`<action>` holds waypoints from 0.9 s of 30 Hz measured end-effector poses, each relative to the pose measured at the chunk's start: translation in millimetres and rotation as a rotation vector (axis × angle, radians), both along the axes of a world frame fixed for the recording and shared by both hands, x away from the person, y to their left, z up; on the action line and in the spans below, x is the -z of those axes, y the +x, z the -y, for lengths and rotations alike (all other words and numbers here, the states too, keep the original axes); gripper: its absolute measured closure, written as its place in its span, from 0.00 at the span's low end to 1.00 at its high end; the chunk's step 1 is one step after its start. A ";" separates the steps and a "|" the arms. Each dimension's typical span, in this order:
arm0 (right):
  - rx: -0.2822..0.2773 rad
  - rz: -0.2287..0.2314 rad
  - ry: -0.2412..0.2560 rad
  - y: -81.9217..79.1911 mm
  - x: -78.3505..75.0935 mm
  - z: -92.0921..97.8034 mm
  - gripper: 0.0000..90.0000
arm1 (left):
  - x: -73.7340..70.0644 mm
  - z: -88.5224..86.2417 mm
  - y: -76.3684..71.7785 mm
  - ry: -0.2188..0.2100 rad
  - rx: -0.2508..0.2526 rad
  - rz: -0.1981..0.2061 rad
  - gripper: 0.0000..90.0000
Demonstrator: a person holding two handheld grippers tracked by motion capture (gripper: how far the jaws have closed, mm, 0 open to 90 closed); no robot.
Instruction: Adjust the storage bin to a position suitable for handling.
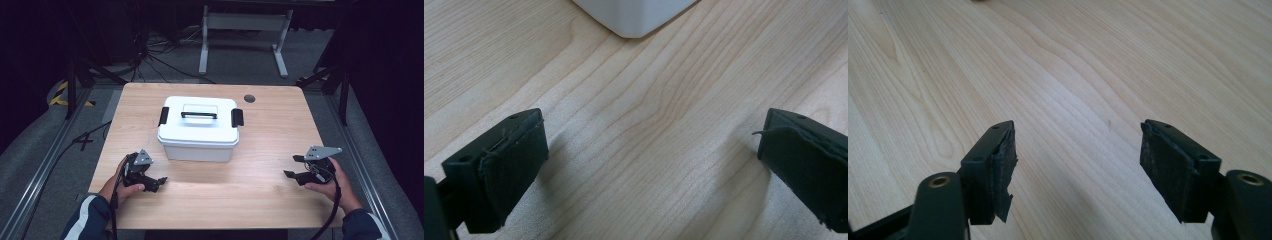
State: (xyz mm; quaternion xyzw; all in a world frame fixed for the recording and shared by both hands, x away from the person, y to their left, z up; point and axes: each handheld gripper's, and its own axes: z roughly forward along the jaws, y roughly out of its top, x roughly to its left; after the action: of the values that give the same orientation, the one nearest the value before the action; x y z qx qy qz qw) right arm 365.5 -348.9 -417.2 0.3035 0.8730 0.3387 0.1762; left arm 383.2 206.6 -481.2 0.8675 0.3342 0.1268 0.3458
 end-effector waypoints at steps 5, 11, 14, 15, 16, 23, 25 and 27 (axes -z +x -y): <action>-0.032 0.006 -0.008 8.1 -11.9 -10.1 0.36 | 0.0 0.2 -0.6 -0.003 -0.003 -0.006 0.00; -0.064 0.027 -0.004 21.5 -31.6 -23.3 0.36 | 0.0 0.2 -0.5 -0.002 -0.003 -0.005 0.00; -0.082 0.030 -0.011 28.3 -41.4 -31.7 0.37 | 0.0 0.2 -0.5 -0.002 -0.003 -0.005 0.00; -0.086 0.031 -0.021 30.4 -45.2 -35.6 0.37 | 0.0 0.2 -0.6 -0.003 -0.004 -0.006 0.00; -0.091 0.032 -0.023 31.5 -47.3 -37.8 0.37 | 0.0 0.2 -0.6 -0.003 -0.003 -0.006 0.00; -0.139 0.051 -0.071 40.5 -66.7 -56.3 0.40 | 0.0 0.2 -0.7 -0.003 -0.004 -0.006 0.00; -0.150 0.053 -0.081 42.7 -74.1 -62.7 0.40 | 0.0 0.2 -0.7 -0.003 -0.003 -0.006 0.00; -0.172 0.058 -0.101 44.1 -78.5 -66.7 0.41 | 0.0 0.2 -0.6 -0.003 -0.003 -0.006 0.00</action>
State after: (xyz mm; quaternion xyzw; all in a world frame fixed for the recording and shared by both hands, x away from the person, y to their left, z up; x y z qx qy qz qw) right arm 409.6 -282.2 -338.6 0.2086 0.9062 0.3169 0.1866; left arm 382.6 206.4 -481.1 0.8669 0.3369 0.1245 0.3458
